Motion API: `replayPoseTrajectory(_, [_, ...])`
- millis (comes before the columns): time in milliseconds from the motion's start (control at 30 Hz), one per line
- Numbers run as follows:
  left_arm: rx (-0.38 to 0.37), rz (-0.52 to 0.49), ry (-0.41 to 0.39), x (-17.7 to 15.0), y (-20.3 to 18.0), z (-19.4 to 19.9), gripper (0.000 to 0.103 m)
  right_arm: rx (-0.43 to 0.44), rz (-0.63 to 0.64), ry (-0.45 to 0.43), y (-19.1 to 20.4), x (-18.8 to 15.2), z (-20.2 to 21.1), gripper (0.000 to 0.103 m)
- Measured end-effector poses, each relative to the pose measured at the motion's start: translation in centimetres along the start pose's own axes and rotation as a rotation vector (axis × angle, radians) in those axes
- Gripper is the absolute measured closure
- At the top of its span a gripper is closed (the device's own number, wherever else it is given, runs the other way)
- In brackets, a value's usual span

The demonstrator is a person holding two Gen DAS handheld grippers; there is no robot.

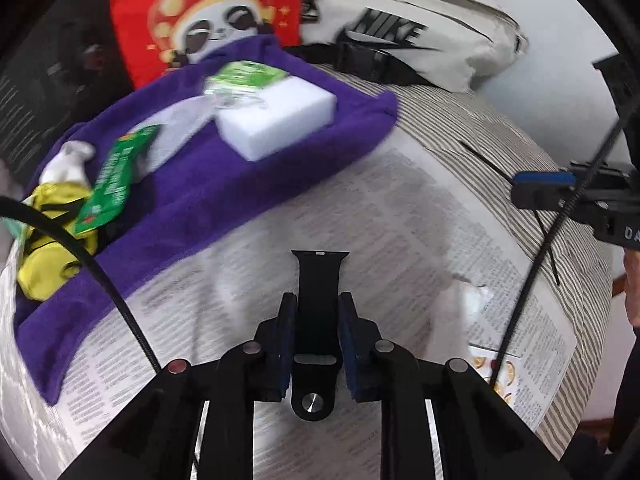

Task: Organize soft objects
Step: 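Carry both black straps onto the purple towel with both grippers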

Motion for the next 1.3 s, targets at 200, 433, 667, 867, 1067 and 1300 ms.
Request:
replayPoseTrajectory(200, [0.0,0.061,-0.026,-0.4,2.3,1.5,0.083,0.025,0.044,-0.011,2.1,1.5,0.2,0.083])
replayPoseTrajectory(433, [0.019,0.099,-0.047,-0.9,4.2,3.0,0.083,0.06,0.091,-0.018,4.6,3.6,-0.4,0.083])
replayPoseTrajectory(667, [0.03,0.113,-0.064,-0.6,5.5,4.3,0.083,0.095,0.118,-0.01,6.6,5.2,-1.5,0.083])
replayPoseTrajectory(867, [0.042,0.135,-0.078,-0.1,6.8,5.3,0.083,0.111,0.137,0.003,7.8,6.8,-2.5,0.083])
replayPoseTrajectory(1067, [0.065,0.163,-0.095,0.8,8.6,6.5,0.083,0.138,0.135,0.003,8.3,9.1,-3.6,0.083])
replayPoseTrajectory(1300, [0.087,0.198,-0.125,3.2,11.8,7.7,0.083,0.163,0.146,0.004,9.1,12.8,-5.2,0.083])
Point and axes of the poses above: each gripper's, at about its wrist camera, not at the fingertips, and z roughly against the way its jaws point, y to its left, x to its top, the point moved 3 cm from there along -z, roughly the way its jaws point, and after that the axes turned 5 degrees about x, right-handed, at the moved point
